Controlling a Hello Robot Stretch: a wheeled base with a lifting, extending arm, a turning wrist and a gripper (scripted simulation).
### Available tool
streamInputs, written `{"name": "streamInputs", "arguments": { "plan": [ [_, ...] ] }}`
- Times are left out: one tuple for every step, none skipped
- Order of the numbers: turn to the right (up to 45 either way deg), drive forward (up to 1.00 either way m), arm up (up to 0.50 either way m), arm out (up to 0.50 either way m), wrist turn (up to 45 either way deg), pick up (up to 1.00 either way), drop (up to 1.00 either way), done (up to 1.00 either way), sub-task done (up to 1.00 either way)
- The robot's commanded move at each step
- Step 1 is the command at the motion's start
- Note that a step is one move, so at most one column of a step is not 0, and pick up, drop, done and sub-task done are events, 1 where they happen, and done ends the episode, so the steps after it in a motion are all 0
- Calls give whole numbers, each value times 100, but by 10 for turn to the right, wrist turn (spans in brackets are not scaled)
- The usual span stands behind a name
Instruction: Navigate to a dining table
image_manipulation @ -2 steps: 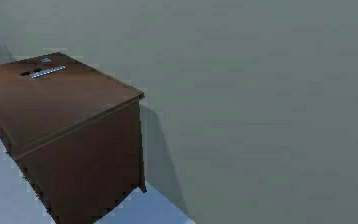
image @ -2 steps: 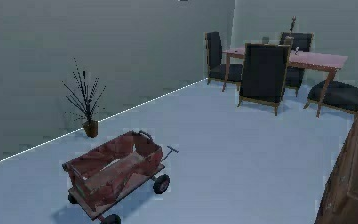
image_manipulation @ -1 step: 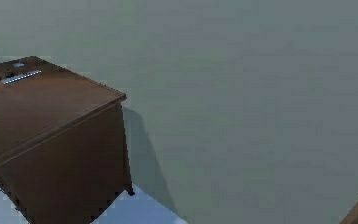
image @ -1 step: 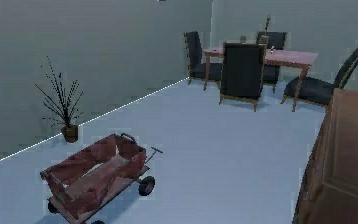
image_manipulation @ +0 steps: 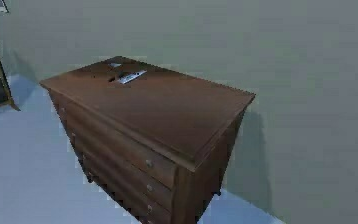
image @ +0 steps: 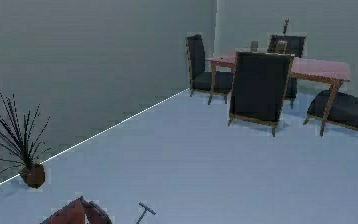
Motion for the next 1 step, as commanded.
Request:
{"name": "streamInputs", "arguments": {
  "plan": [
    [330, 0, 0, 0, 0, 0, 0, 0, 0]
  ]
}}
